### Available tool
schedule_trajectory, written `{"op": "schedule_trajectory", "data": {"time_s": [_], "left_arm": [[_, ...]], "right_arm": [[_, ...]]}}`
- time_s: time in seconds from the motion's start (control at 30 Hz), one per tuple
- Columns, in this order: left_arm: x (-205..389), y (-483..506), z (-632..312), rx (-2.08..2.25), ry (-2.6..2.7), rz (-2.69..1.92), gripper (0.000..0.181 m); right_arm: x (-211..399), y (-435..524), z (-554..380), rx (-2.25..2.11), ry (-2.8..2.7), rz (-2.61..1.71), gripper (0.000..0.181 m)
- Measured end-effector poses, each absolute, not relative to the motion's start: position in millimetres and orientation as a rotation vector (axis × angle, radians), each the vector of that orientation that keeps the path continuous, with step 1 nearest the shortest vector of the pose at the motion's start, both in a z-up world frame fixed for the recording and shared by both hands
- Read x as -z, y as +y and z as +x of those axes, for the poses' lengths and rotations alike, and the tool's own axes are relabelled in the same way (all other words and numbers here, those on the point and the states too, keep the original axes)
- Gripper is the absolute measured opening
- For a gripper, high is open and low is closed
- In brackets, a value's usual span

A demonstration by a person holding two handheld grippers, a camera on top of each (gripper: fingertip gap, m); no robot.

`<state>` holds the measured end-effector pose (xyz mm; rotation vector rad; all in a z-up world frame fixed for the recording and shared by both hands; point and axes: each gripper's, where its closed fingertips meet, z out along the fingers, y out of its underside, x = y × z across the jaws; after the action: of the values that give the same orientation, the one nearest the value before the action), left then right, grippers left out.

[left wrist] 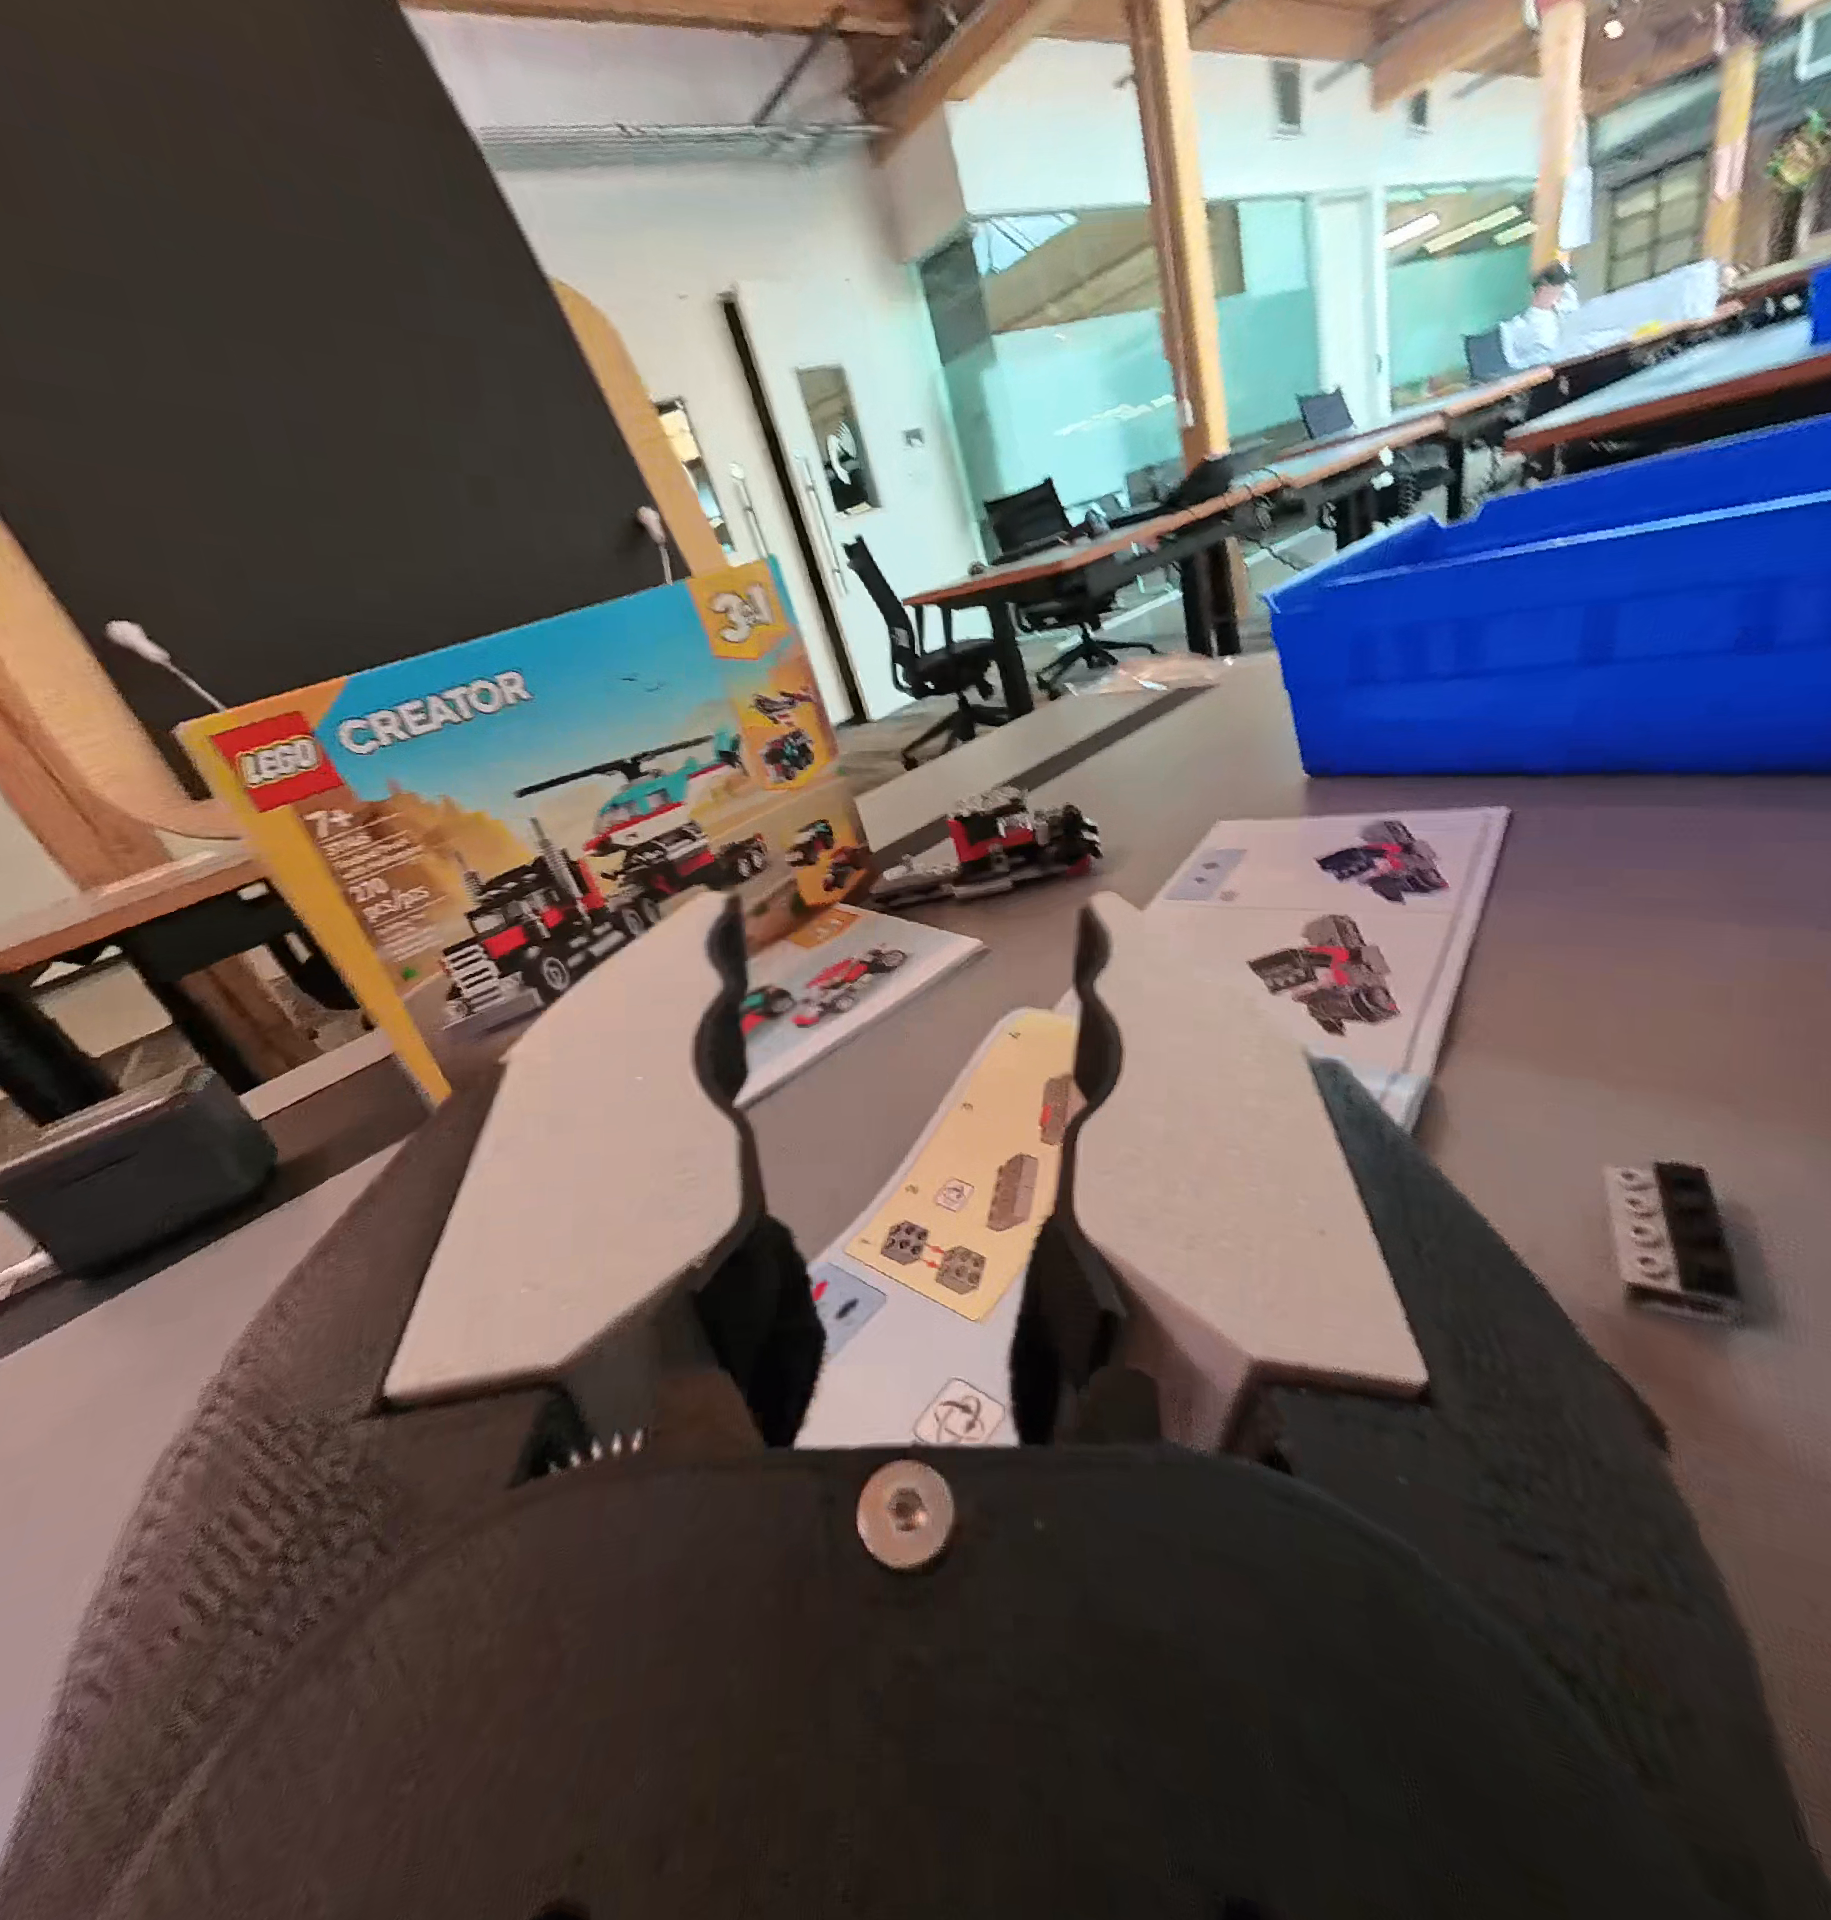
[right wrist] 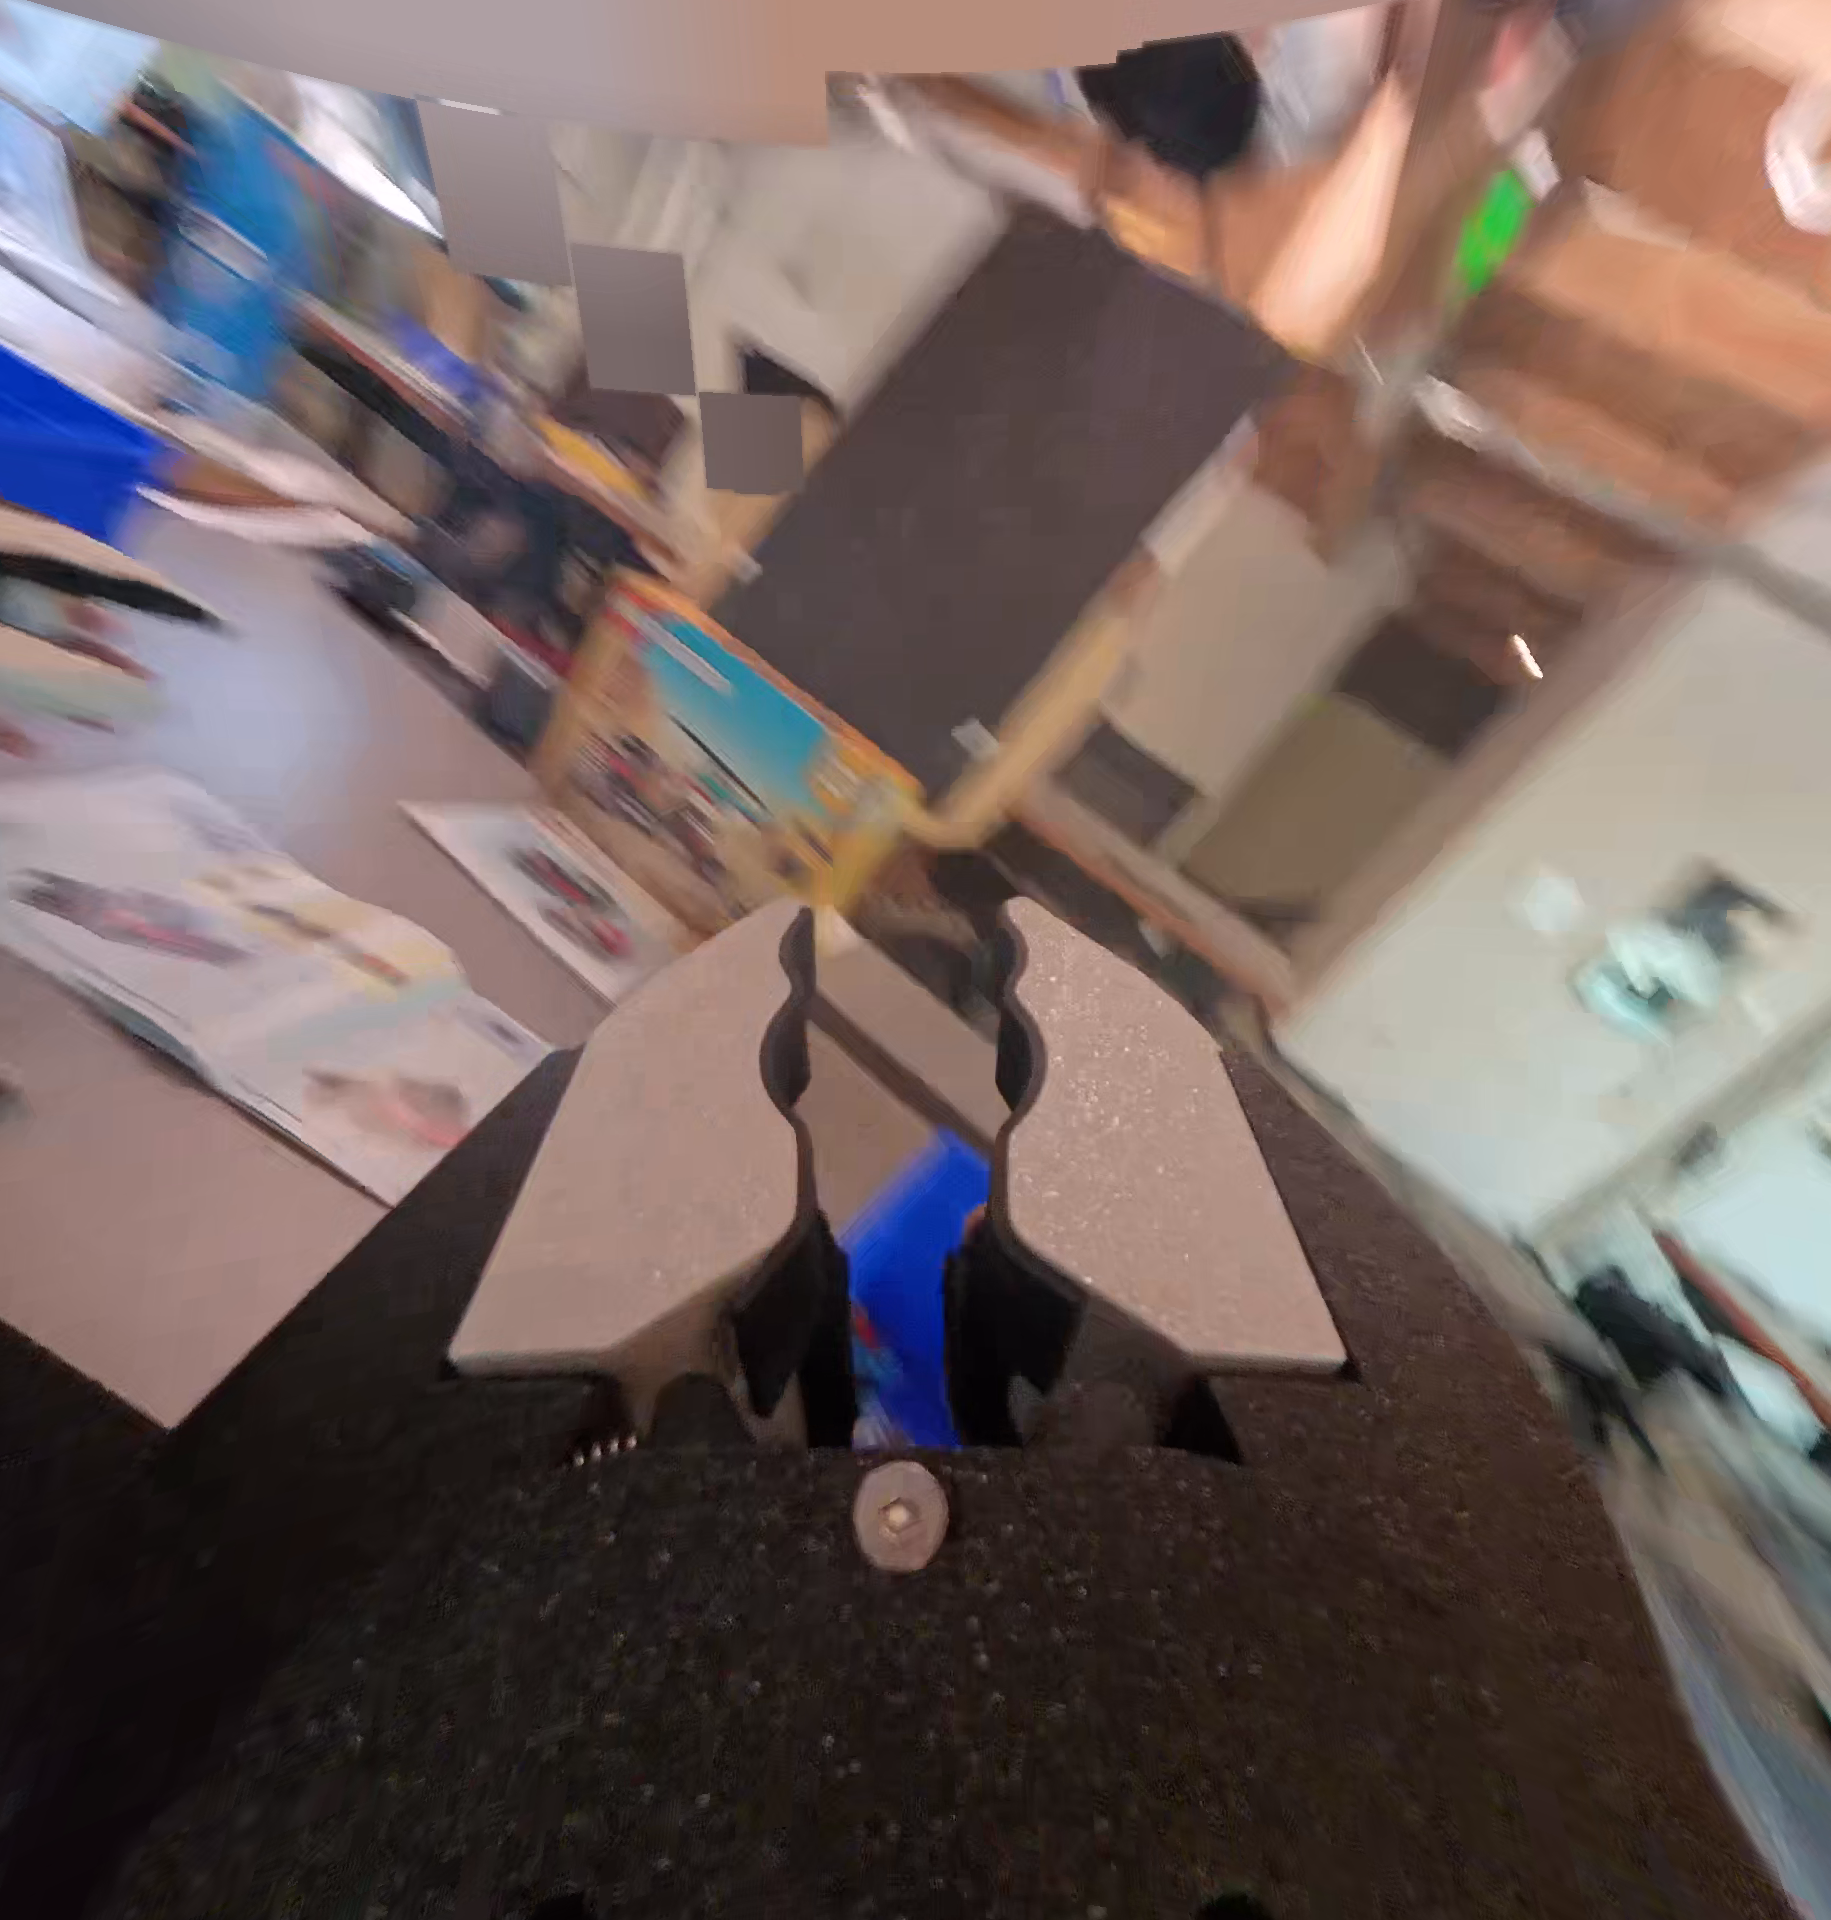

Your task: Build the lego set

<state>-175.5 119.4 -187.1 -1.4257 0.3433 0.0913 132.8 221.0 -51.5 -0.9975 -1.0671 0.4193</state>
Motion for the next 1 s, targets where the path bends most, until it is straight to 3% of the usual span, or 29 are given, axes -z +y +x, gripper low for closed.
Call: {"op": "schedule_trajectory", "data": {"time_s": [0.13,0.3,0.4,0.63,1.0], "left_arm": [[181.1,121.6,-182.9,-0.084,0.276,-1.375,0.102],[181.7,125.5,-183.3,-0.097,0.270,-1.365,0.119],[182.6,126.7,-183.6,-0.115,0.272,-1.358,0.124],[194.9,133.6,-179.5,-0.192,0.335,-1.410,0.126],[198.3,136.5,-185.3,-0.288,0.335,-1.427,0.125]], "right_arm": [[61.0,268.8,233.2,-0.287,-0.920,-1.357,0.036],[124.9,282.7,267.6,-0.239,-0.979,-1.601,0.054],[134.3,295.1,274.7,-0.204,-1.004,-1.604,0.054],[45.3,324.5,264.3,-0.441,-0.782,-1.271,0.065],[136.0,324.8,250.1,-0.468,-1.096,-1.638,0.088]]}}
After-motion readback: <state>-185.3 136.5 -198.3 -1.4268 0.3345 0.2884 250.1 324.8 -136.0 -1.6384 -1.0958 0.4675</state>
